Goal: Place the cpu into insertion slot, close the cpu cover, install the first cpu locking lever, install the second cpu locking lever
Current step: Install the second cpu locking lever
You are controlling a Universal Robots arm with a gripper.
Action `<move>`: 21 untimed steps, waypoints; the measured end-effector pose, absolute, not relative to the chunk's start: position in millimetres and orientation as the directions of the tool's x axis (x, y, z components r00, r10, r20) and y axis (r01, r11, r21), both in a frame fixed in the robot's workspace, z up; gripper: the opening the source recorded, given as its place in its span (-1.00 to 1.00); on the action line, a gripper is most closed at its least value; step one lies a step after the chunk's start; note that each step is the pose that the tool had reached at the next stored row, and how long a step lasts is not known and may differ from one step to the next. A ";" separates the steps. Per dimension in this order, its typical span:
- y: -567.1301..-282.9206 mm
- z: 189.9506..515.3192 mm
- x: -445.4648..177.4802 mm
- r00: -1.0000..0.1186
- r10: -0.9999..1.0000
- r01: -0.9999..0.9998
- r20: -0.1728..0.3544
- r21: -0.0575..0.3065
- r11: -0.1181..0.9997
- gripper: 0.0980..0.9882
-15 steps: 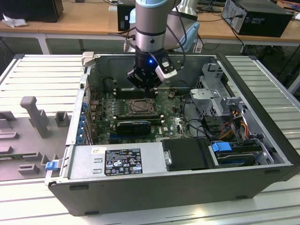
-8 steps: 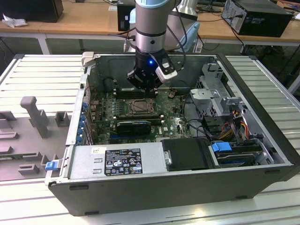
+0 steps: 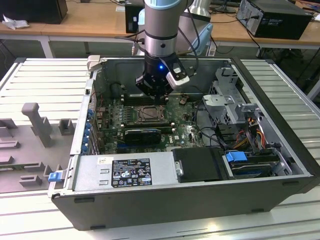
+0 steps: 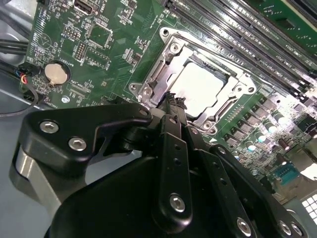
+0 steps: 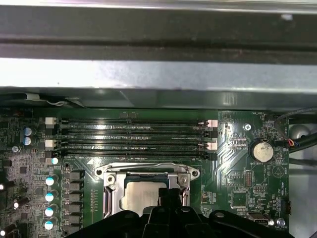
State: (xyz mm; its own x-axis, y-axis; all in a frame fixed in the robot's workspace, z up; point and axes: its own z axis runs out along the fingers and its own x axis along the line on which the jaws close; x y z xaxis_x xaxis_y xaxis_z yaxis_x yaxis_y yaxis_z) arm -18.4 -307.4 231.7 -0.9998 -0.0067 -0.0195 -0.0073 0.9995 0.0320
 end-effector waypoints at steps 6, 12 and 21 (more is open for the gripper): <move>-311.7 231.7 -18.4 -1.000 -0.007 -0.007 -0.019 0.032 0.999 -0.98; -319.9 231.7 -18.4 -1.000 -0.007 -0.007 -0.020 0.032 0.999 -0.98; -321.5 253.1 -18.4 -1.000 -0.007 -0.007 -0.019 0.020 1.000 -0.98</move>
